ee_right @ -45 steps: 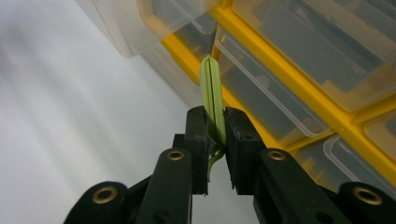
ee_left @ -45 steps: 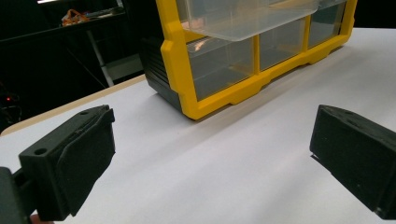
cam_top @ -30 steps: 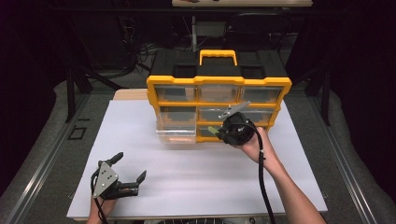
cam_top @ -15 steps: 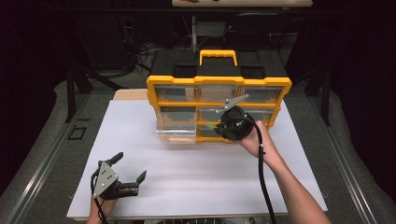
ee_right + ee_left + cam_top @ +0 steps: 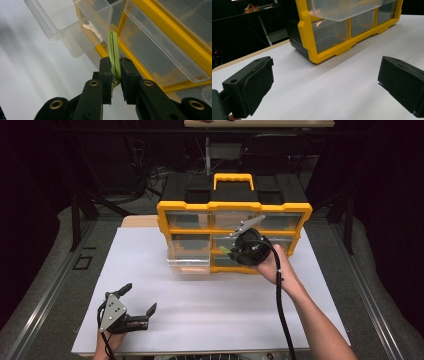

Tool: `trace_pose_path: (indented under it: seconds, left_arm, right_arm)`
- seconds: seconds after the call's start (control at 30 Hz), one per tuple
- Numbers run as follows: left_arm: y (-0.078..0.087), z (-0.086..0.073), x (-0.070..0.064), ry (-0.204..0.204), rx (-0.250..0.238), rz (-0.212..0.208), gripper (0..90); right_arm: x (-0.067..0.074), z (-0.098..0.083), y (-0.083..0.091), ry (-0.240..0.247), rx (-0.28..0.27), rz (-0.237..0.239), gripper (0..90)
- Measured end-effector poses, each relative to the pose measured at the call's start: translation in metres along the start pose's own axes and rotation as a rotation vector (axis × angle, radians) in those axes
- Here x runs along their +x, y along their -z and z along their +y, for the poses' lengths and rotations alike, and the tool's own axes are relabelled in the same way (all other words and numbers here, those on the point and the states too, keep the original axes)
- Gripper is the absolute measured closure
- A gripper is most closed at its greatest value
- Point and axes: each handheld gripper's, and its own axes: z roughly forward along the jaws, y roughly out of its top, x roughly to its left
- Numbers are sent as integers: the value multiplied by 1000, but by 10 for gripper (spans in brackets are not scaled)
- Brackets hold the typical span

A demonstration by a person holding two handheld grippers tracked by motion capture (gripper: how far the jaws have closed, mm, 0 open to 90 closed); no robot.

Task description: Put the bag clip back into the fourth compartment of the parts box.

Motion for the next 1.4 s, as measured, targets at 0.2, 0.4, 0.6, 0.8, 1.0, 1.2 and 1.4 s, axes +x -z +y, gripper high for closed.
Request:
trace_pose_path:
  seconds: [0.2,0.4,0.6,0.8,1.0,1.2,1.4]
  left_arm:
    - [0,0,0,1,0,0,3]
    - [0,0,0,1,0,0,3]
    - [0,0,0,-1,0,0,3]
    - [0,0,0,0,1,0,3]
    - [0,0,0,1,0,0,3]
    - [0,0,0,0,0,-1,3]
    - [0,0,0,1,0,0,3]
  right_arm:
    - [-1,4,1,4,-3,-4,803]
    - [-1,11,5,14,-8,-12,803]
    - [-1,17,8,24,-15,-12,803]
    - [-2,22,10,27,-17,-18,803]
    - [-2,26,11,31,-25,-22,803]
    - [-1,32,12,43,-29,-21,803]
    - [1,39,12,51,-31,-20,803]
